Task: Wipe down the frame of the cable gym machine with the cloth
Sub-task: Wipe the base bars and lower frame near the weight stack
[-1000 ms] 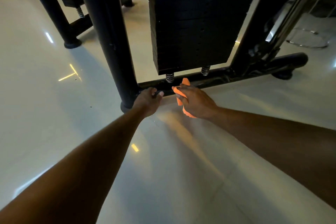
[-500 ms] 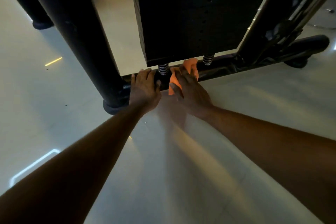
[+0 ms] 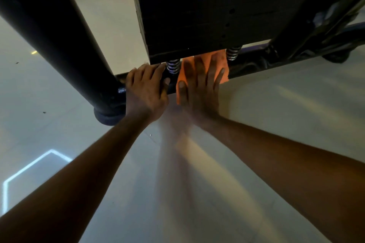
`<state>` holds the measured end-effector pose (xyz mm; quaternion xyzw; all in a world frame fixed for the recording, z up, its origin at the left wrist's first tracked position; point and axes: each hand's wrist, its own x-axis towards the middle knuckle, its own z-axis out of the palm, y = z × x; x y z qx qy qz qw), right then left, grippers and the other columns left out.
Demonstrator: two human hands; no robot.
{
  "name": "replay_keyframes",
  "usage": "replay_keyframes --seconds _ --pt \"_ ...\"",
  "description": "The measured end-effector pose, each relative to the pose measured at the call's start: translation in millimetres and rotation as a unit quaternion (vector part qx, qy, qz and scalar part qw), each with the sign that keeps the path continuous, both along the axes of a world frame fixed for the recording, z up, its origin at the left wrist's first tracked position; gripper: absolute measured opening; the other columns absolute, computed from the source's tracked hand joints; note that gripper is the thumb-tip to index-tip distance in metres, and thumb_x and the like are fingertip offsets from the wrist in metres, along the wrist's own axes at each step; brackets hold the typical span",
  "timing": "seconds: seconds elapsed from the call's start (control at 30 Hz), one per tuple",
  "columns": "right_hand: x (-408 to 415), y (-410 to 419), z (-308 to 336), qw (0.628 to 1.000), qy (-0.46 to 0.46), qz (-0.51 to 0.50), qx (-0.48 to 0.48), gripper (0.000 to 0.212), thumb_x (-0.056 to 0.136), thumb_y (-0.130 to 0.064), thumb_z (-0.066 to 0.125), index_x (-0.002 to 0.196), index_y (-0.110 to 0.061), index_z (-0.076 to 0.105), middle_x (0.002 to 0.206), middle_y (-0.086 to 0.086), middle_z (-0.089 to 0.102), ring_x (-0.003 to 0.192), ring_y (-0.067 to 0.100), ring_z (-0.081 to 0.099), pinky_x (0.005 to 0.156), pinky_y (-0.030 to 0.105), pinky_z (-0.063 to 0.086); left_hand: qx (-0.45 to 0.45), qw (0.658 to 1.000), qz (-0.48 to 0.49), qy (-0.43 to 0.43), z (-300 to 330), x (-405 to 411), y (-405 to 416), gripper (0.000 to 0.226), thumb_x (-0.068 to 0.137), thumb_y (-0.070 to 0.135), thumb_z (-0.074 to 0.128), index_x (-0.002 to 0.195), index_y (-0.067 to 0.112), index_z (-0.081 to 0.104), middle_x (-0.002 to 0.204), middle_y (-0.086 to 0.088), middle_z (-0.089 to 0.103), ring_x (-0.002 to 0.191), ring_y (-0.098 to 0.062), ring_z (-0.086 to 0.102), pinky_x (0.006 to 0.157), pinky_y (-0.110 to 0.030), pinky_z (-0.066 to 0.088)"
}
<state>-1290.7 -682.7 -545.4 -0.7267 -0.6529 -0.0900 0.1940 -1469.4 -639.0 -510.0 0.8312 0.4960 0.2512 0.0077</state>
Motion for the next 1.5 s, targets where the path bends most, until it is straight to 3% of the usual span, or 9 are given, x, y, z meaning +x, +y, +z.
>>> replay_keyframes --seconds 0.2,0.37,0.57,0.7,0.87,1.07,1.17,1.33,1.5 --pt "53 -3 -8 0.996 -0.052 0.072 0.016 0.068 0.115 -0.054 0.031 0.174 -0.024 0.016 0.182 0.008 0.013 0.167 0.044 0.001 0.13 0.07 0.01 0.007 0.999 0.028 0.031 2 4 -7 0.056 0.11 0.052 0.043 0.152 0.017 0.049 0.151 -0.008 0.057 0.146 -0.033 0.047 0.124 -0.054 0.027" --pt "28 -2 -5 0.999 0.018 -0.025 0.028 0.069 0.115 -0.046 0.034 0.175 -0.017 0.015 0.182 0.012 0.008 0.167 0.045 -0.005 0.131 0.07 0.0 0.01 0.998 0.05 0.044 0 9 -12 0.06 0.109 0.055 0.04 0.153 0.015 0.048 0.152 -0.011 0.056 0.147 -0.036 0.044 0.127 -0.059 0.022" --pt "33 -3 -7 0.994 -0.054 0.094 -0.003 0.07 0.115 -0.057 0.028 0.174 -0.023 0.018 0.182 0.009 0.01 0.167 0.044 -0.001 0.13 0.071 0.007 0.005 0.998 0.048 0.045 0 7 -9 0.058 0.111 0.055 0.038 0.153 0.017 0.047 0.153 -0.009 0.055 0.148 -0.035 0.043 0.125 -0.057 0.024" --pt "70 -6 4 0.997 -0.05 0.054 -0.01 0.07 0.114 -0.058 0.031 0.174 -0.025 0.02 0.182 0.008 0.011 0.168 0.041 -0.003 0.131 0.068 0.008 -0.004 0.998 0.046 0.053 0 8 -9 0.059 0.11 0.057 0.036 0.154 0.018 0.046 0.153 -0.009 0.054 0.148 -0.035 0.042 0.126 -0.057 0.023" --pt "28 -7 19 0.997 -0.027 0.057 -0.042 0.065 0.115 -0.048 0.033 0.174 -0.024 0.02 0.181 0.009 0.012 0.167 0.043 -0.005 0.131 0.071 0.003 -0.022 0.996 0.044 0.079 4 6 -10 0.062 0.112 0.061 0.033 0.156 0.018 0.043 0.155 -0.009 0.052 0.149 -0.037 0.04 0.127 -0.059 0.021" --pt "54 -12 48 0.985 -0.034 0.134 -0.107 0.064 0.11 -0.023 0.059 0.169 -0.021 0.035 0.176 0.008 0.032 0.166 0.038 0.021 0.122 0.065 0.041 -0.112 0.988 0.074 0.07 21 25 -37 0.074 0.109 0.054 0.041 0.169 0.015 0.025 0.174 -0.012 0.028 0.164 -0.037 0.013 0.132 -0.06 0.005" --pt "66 -36 75 0.982 0.022 0.151 -0.116 0.051 0.105 -0.008 0.064 0.155 -0.012 0.058 0.166 0.011 0.05 0.156 0.031 0.044 0.118 0.056 0.05 -0.164 0.98 0.052 0.104 32 27 -58 0.079 0.11 0.054 0.041 0.173 0.015 0.011 0.181 -0.009 0.007 0.167 -0.033 0.0 0.133 -0.056 0.005" --pt "97 -94 122 0.979 0.135 0.09 -0.126 0.043 0.114 -0.033 0.054 0.155 -0.02 0.06 0.168 0.004 0.049 0.156 0.024 0.043 0.124 0.039 0.034 -0.199 0.972 0.008 0.124 73 42 -90 0.065 0.112 0.05 0.044 0.167 0.02 0.032 0.169 -0.012 0.039 0.152 -0.032 0.041 0.125 -0.049 0.035" --pt "138 -133 153 0.98 0.149 0.056 -0.115 0.046 0.115 -0.038 0.051 0.158 -0.02 0.058 0.17 0.003 0.046 0.158 0.021 0.039 0.126 0.037 0.03 -0.225 0.967 -0.032 0.116 105 84 -104 0.065 0.111 0.05 0.048 0.169 0.026 0.028 0.17 -0.008 0.036 0.153 -0.031 0.04 0.123 -0.051 0.039"
